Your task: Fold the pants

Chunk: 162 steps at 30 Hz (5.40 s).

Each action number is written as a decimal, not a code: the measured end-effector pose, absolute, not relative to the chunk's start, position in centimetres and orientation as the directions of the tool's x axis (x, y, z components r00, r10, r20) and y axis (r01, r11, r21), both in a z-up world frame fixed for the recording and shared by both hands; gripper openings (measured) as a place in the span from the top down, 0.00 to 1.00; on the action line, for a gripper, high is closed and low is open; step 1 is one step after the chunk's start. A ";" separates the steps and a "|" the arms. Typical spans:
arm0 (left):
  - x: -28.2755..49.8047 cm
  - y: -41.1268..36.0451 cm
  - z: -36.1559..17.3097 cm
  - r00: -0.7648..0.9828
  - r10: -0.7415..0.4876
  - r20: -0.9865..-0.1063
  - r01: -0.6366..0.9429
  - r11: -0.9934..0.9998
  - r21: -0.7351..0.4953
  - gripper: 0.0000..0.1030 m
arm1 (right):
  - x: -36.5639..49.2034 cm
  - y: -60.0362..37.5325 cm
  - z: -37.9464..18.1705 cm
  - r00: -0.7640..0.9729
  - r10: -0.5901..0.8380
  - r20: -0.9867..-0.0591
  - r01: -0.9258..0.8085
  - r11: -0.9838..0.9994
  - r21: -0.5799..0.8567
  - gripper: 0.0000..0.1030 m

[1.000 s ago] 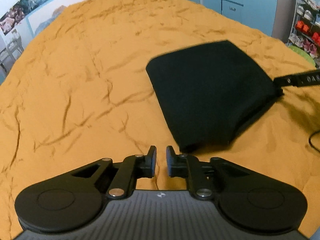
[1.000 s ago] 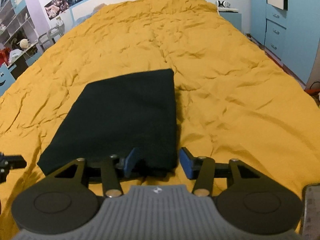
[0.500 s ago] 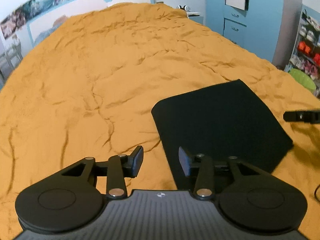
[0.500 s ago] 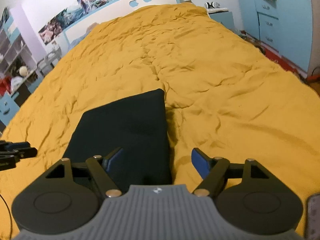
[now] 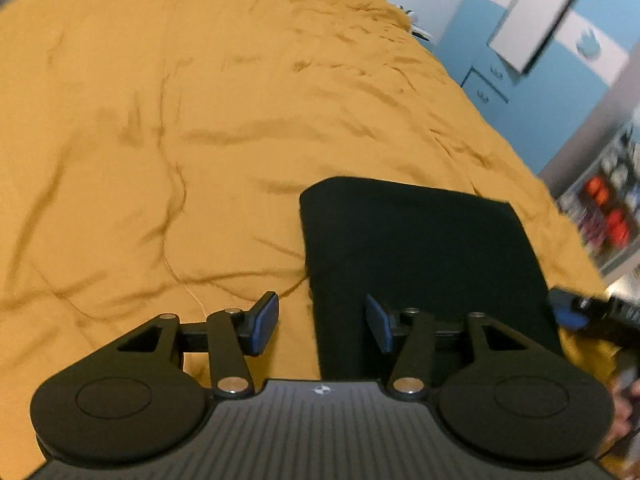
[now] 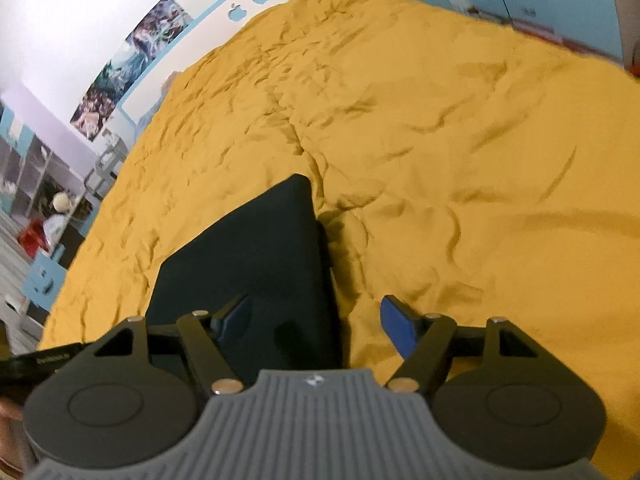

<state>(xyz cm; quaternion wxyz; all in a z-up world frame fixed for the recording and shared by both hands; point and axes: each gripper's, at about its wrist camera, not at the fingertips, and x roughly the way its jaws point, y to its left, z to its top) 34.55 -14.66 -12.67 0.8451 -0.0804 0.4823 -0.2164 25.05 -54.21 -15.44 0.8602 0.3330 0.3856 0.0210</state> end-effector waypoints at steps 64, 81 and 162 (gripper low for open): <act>22.0 -2.1 -8.8 0.529 -0.255 -0.809 0.107 0.966 -0.234 0.75 | 15.7 -38.0 -9.5 0.643 0.331 -0.690 -0.013 0.906 0.422 0.76; 9.0 -7.3 5.7 0.864 -0.078 -0.497 0.123 0.991 0.059 0.10 | 3.9 -31.8 5.4 0.856 0.221 -0.467 -0.202 0.975 0.090 0.20; 1.4 -10.3 -2.4 0.738 -0.060 -0.672 0.140 0.988 0.066 0.10 | -3.6 -27.3 -2.3 0.729 0.211 -0.651 -0.204 0.975 0.088 0.20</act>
